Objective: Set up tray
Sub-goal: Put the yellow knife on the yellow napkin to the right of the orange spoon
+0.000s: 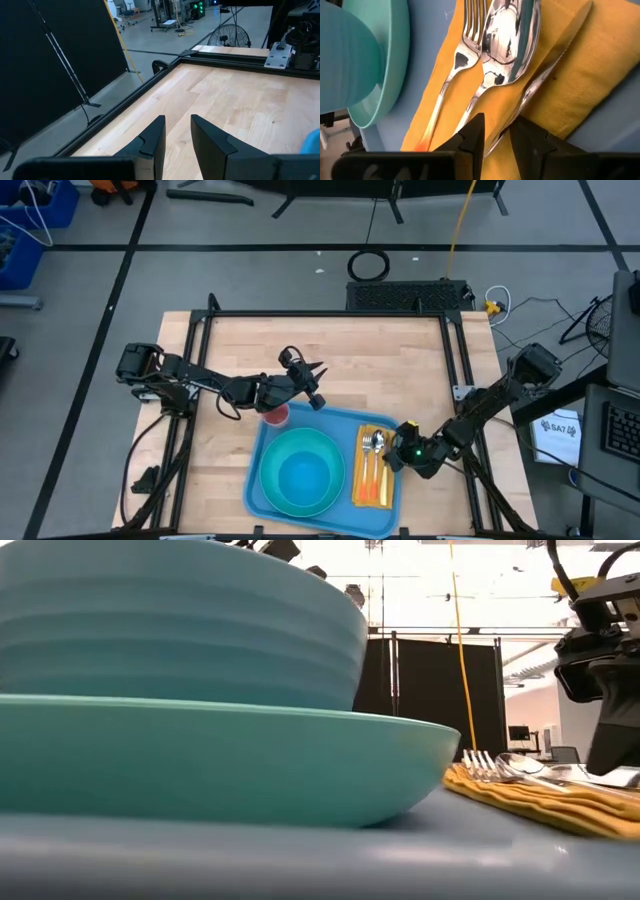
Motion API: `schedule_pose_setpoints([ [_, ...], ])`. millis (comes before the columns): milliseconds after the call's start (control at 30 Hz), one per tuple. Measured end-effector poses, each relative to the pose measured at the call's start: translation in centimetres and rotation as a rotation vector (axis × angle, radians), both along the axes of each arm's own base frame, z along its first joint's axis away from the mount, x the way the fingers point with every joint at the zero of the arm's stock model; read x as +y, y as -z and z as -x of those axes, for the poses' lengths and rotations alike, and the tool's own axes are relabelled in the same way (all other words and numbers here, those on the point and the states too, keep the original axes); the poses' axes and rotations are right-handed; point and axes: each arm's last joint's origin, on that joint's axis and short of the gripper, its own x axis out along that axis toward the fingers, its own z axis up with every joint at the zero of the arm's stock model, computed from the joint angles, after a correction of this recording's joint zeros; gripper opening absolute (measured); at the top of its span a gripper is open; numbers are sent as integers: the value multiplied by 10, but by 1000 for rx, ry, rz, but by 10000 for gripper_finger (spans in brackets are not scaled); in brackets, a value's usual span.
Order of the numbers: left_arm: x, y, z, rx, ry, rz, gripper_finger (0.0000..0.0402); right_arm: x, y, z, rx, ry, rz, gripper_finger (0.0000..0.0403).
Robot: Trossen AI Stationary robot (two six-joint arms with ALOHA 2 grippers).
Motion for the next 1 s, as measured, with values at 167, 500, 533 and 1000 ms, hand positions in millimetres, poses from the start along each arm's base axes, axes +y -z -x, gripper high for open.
schedule_pose_setpoints([
  [167,0,0,0,2,1,-1,97,-5,-10,1,24,-46,-52,84],
  [500,0,2,0,21,-1,-6,97,-14,-21,3,20,-51,-36,7],
  [533,0,2,0,23,-2,-6,97,-14,-20,4,34,-60,-43,5],
  [1000,0,2,0,24,-2,-7,97,-15,-18,6,80,-33,-80,25],
])
